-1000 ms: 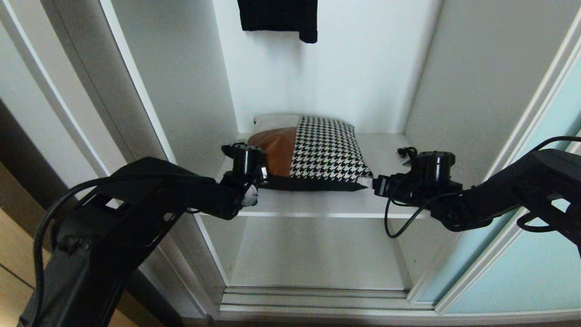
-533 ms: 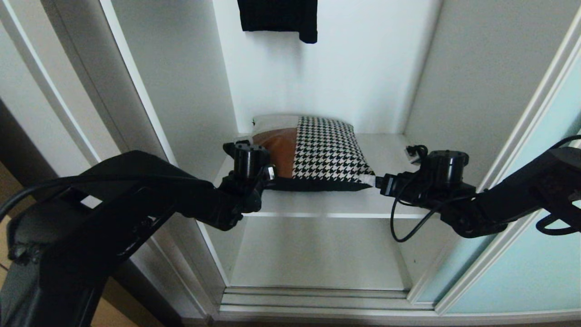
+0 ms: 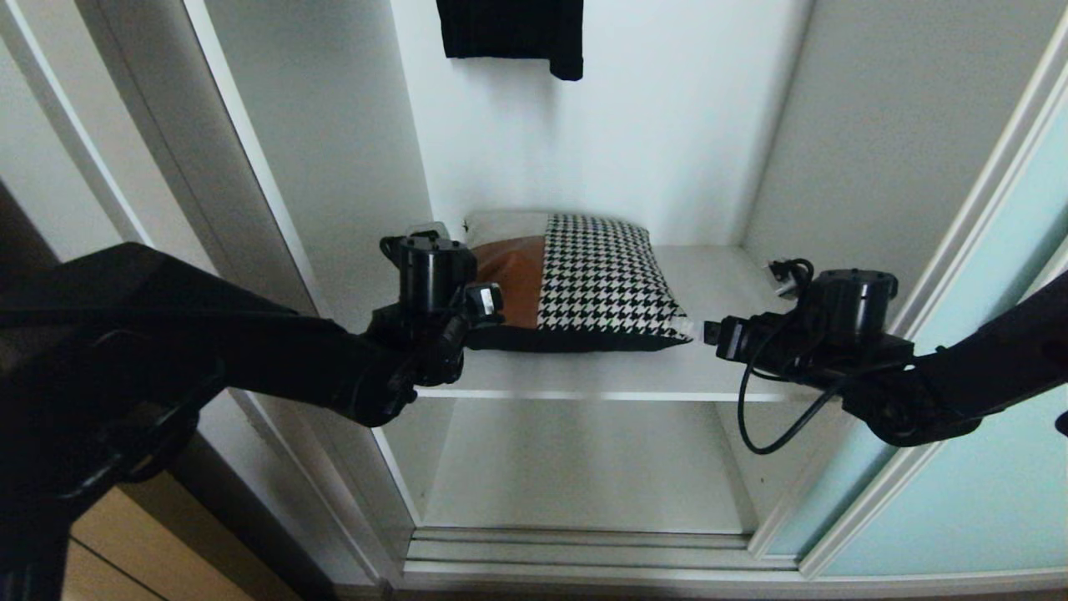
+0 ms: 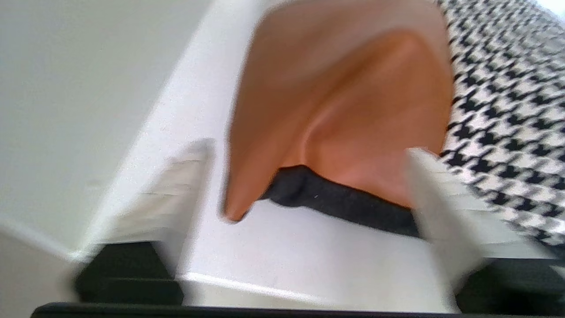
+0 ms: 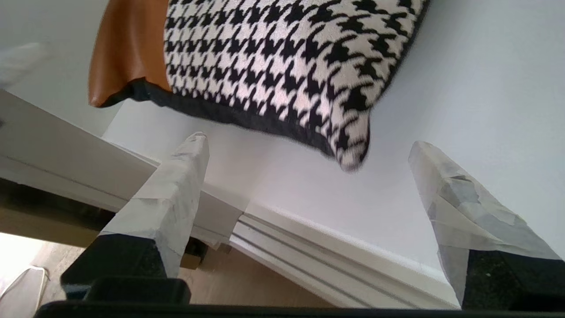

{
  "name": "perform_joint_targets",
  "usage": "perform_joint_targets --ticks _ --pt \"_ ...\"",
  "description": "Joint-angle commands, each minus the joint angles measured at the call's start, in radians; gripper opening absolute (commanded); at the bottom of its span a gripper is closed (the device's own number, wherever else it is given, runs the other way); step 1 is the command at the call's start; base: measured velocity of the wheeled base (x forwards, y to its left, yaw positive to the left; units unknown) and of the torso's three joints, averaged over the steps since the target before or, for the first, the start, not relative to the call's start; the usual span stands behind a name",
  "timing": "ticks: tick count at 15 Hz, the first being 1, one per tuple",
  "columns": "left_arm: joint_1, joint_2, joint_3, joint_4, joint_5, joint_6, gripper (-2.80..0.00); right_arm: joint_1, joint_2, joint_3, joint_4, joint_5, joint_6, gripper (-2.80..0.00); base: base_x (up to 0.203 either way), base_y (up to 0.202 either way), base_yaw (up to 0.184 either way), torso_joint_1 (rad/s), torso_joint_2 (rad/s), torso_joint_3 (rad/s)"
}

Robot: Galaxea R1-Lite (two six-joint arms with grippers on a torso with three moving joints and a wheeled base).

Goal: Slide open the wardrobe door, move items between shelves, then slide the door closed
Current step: Place the pillow on the higher shelf

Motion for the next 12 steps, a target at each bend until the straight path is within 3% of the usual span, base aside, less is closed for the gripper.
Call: perform_joint_targets --ticks 1,2,7,12 --pt "-0.001 -0.133 0.068 0.008 0.006 -0.003 -2.8 -0.007 -0.101 0.063 -0.001 0.002 0.002 -0.45 0.0 0.0 0.0 0.0 0.0 0.0" --pt "-0.001 -0.174 0.088 0.031 0.007 -0.003 -2.8 -0.014 -0.133 0.088 0.003 0.001 0.003 -2.8 0.0 0.0 0.0 0.0 0.0 0.0" --pt "0.0 -0.427 0.196 0.165 0.024 0.003 -2.8 -0.021 -0.359 0.228 0.079 -0.008 0.002 -2.8 0.0 0.0 0.0 0.0 0.0 0.0" --pt "0.05 -0.657 0.389 0.192 0.145 0.078 -2.8 -0.022 -0.627 0.341 0.222 -0.01 0.004 -2.8 0.0 0.0 0.0 0.0 0.0 0.0"
